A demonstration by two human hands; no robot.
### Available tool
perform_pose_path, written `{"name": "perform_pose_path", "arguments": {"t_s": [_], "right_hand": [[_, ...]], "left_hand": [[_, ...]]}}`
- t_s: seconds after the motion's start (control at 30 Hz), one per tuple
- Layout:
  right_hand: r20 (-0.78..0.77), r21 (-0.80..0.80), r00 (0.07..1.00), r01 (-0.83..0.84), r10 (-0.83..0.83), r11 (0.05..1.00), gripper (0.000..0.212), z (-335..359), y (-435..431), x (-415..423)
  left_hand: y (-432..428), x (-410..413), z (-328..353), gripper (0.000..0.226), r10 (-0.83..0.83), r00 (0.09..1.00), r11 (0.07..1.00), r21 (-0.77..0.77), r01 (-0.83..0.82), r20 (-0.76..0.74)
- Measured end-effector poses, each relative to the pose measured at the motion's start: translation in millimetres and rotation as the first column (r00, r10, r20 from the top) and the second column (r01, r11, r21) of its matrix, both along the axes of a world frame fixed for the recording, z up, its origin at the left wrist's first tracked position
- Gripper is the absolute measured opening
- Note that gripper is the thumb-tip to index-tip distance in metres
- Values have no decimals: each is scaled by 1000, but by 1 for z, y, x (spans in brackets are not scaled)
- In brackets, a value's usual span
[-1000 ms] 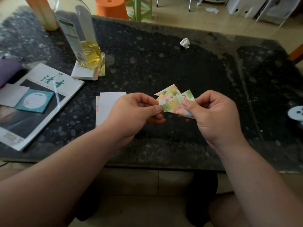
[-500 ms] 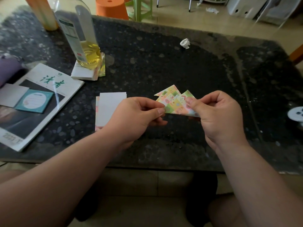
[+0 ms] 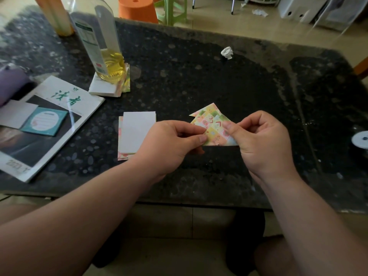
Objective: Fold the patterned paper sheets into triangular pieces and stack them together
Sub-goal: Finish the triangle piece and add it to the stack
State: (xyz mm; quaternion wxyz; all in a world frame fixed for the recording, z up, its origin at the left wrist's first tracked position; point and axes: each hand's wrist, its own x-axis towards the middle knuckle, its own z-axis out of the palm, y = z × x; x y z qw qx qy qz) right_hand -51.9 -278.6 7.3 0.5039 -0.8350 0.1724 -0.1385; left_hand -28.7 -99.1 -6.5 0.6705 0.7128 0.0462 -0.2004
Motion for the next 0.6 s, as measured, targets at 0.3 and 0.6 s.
{"name": "perform_pose_path", "arguments": {"t_s": [0.3, 0.6], "right_hand": [[17, -25, 999, 29, -29, 999, 26, -1, -2, 1], [-32, 81, 999, 40, -37, 996, 22, 3, -2, 1]], "left_hand": [[-3, -5, 4, 23, -51, 998, 999, 21, 50, 34], [-4, -4, 5, 28, -102, 992, 988, -124, 93, -68]]}}
